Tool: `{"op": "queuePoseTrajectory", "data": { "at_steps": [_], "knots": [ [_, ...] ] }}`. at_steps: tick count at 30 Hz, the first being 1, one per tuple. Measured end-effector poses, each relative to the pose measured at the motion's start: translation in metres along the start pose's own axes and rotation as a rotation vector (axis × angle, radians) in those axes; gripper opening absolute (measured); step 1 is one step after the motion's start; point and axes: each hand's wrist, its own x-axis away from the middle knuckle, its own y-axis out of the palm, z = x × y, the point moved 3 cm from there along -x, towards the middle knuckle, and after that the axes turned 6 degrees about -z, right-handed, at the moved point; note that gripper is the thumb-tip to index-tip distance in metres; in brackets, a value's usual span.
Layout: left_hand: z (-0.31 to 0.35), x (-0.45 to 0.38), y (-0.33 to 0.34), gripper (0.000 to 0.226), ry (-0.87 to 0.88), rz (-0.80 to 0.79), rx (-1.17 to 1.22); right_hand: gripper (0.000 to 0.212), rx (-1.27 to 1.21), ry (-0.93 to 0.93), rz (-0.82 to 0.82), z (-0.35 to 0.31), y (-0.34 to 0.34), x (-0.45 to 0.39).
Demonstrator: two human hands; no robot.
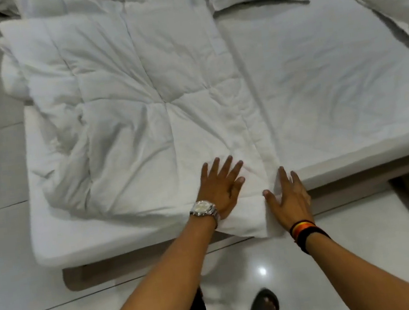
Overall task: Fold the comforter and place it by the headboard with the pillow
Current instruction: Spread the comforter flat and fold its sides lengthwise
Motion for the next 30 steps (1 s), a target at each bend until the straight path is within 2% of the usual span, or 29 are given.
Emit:
{"op": "queuePoseTrajectory", "data": {
  "at_steps": [3,6,8,10,12,16,20,22,26,30],
  "knots": [
    [-0.064,0.059,-0.034,0.061,-0.122,0.265,0.008,0.081,0.075,-0.211,0.070,-0.069,0.016,0.017],
    [-0.165,0.120,-0.068,0.071,-0.446,0.501,0.139,0.080,0.124,-0.468,0.030,-0.160,0.045,0.024],
    [-0.227,0.145,-0.085,0.087,-0.657,0.599,0.309,0.078,0.126,-0.593,0.012,-0.219,0.069,0.020],
    [-0.284,0.153,-0.098,0.107,-0.757,0.640,0.470,0.076,0.129,-0.663,-0.009,-0.277,0.098,0.010],
    [-0.334,0.148,-0.109,0.127,-0.765,0.625,0.551,0.077,0.156,-0.692,-0.039,-0.327,0.128,-0.003],
    [-0.398,0.115,-0.119,0.150,-0.676,0.438,0.439,0.080,0.242,-0.673,-0.126,-0.384,0.179,-0.034],
    [-0.406,0.086,-0.118,0.147,-0.536,0.378,0.395,0.083,0.282,-0.584,-0.144,-0.386,0.203,-0.055],
    [-0.399,0.085,-0.119,0.132,-0.499,0.419,0.447,0.083,0.279,-0.566,-0.139,-0.383,0.204,-0.055],
    [-0.377,0.118,-0.125,0.101,-0.569,0.444,0.490,0.083,0.252,-0.546,-0.152,-0.388,0.196,-0.040],
    [-0.340,0.206,-0.140,0.085,-0.655,0.587,0.702,0.082,0.164,-0.584,-0.180,-0.400,0.181,0.007]
  ]
}}
